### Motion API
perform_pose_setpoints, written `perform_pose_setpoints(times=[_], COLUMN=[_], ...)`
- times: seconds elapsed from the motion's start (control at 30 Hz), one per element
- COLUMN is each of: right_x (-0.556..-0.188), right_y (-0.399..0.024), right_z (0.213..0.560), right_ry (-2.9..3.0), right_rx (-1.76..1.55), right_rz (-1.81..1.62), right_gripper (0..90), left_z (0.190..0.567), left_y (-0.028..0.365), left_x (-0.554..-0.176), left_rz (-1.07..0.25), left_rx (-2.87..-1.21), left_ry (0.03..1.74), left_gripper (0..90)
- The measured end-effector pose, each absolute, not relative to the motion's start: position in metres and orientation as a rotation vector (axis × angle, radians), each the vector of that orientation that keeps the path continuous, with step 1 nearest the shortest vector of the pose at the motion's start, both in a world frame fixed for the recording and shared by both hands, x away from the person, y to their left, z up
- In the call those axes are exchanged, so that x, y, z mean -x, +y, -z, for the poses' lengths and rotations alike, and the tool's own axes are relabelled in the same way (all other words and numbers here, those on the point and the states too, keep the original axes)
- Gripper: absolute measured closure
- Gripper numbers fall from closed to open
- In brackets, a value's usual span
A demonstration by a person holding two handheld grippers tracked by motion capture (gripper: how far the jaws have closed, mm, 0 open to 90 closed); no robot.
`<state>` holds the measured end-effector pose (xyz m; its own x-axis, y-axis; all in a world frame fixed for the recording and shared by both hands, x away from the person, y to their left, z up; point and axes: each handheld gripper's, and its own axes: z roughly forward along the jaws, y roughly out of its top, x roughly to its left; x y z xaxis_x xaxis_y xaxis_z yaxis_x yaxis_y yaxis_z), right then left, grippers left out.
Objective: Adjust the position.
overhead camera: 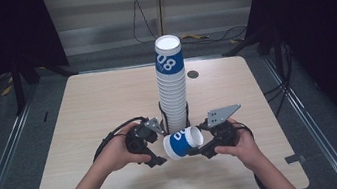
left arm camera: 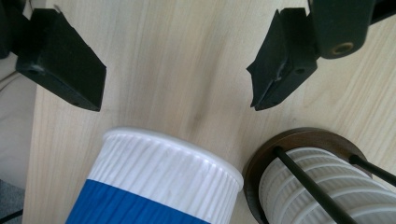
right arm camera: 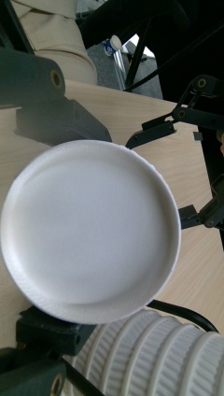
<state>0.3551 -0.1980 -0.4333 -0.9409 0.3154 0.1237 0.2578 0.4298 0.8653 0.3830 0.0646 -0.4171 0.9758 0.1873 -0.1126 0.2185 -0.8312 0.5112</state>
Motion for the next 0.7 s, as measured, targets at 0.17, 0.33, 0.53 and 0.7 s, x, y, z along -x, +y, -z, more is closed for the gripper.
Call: perform_pose_setpoints(times=[0.17,0.33,0.53,0.7], right_x=[-0.3554,-0.3552,-0.3552,-0.3553], right_y=[-0.1995,-0.2003,-0.2003,-0.1985], right_z=[0.4325,0.4331,0.4326,0.4335], right_ry=[2.602,2.599,2.592,2.597], right_rx=[-0.534,-0.546,-0.546,-0.543], right_rz=[-1.561,-1.559,-1.566,-1.564], right_gripper=[26.6,26.5,26.5,26.5], left_z=[0.4222,0.4235,0.4238,0.4255], left_y=[0.0635,0.0630,0.0628,0.0601], left_x=[-0.3832,-0.3830,-0.3829,-0.3824], left_rz=[0.078,0.069,0.067,0.063], left_rx=[-2.558,-2.531,-2.513,-2.506], left_ry=[0.301,0.305,0.324,0.323], left_gripper=[18.1,18.0,17.4,17.2])
